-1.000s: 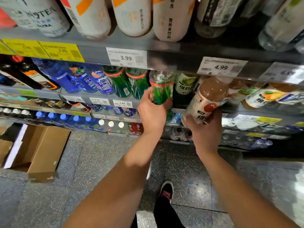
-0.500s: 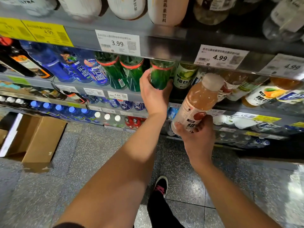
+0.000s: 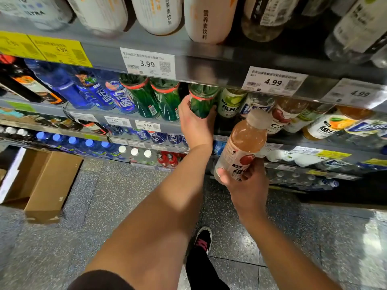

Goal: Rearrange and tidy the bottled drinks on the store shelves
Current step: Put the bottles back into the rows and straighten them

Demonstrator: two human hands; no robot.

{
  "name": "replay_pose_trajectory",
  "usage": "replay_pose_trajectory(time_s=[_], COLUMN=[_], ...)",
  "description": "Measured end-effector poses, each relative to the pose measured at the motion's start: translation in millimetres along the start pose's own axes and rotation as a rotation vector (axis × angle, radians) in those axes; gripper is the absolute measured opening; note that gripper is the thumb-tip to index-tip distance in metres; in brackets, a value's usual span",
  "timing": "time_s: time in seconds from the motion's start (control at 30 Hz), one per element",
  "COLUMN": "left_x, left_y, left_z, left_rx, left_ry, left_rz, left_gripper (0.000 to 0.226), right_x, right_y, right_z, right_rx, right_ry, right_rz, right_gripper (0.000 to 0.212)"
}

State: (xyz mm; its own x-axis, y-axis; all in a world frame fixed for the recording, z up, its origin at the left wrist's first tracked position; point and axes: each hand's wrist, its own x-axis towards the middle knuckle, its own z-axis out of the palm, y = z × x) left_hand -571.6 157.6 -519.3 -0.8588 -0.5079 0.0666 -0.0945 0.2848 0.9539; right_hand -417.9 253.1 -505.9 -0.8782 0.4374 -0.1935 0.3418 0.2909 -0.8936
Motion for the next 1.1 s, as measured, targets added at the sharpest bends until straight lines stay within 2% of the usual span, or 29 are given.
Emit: replay_pose_trajectory(time_s=[0.17, 0.23, 0.3, 0.43, 0.47, 0.5, 0.57, 0.63, 0.83, 0.97, 1.03, 1.1], left_x=[-21, -41, -63, -93, -95, -96, -96, -98, -99, -93, -87, -82], left_y=[23, 34, 47, 89, 94, 100, 105, 111, 119, 109, 108, 108], left_z=[-30, -51, -74, -114, -123, -132, -148, -167, -201, -207, -204, -195], left_rx=[0.082, 0.073, 0.04, -0.08, -0.089, -0.091, -0.042, 0.016, 0.074, -0.006, -0.044, -0.077], left_ry=[-0.07, -0.157, -0.272, -0.677, -0.72, -0.744, -0.754, -0.749, -0.643, -0.58, -0.568, -0.542], left_rz=[-0.091, -0.123, -0.127, -0.254, -0.274, -0.291, -0.25, -0.196, -0.118, -0.185, -0.224, -0.241], left_gripper=[0.066, 0.053, 0.027, 0.006, 0.011, 0.028, 0.054, 0.065, 0.056, 0.052, 0.051, 0.044], right_x=[-14, -23, -32, -53, -60, -67, -81, -99, -132, -117, -98, -68], right_y=[-16, -24, -35, -59, -65, -70, -76, -85, -104, -96, -89, -84], right_z=[-9, -17, -21, -22, -22, -21, -20, -20, -15, -25, -30, -30], right_rx=[0.043, 0.055, 0.056, 0.087, 0.075, 0.057, 0.036, 0.014, -0.027, -0.047, -0.048, -0.065], right_ry=[-0.034, -0.063, -0.076, -0.043, -0.034, -0.025, -0.011, -0.031, -0.137, -0.25, -0.163, 0.005], right_rz=[0.02, 0.049, 0.079, 0.084, 0.076, 0.064, 0.045, 0.046, 0.055, 0.053, 0.053, 0.068], right_gripper=[0.069, 0.065, 0.056, 0.043, 0.044, 0.047, 0.056, 0.061, 0.062, 0.055, 0.054, 0.054])
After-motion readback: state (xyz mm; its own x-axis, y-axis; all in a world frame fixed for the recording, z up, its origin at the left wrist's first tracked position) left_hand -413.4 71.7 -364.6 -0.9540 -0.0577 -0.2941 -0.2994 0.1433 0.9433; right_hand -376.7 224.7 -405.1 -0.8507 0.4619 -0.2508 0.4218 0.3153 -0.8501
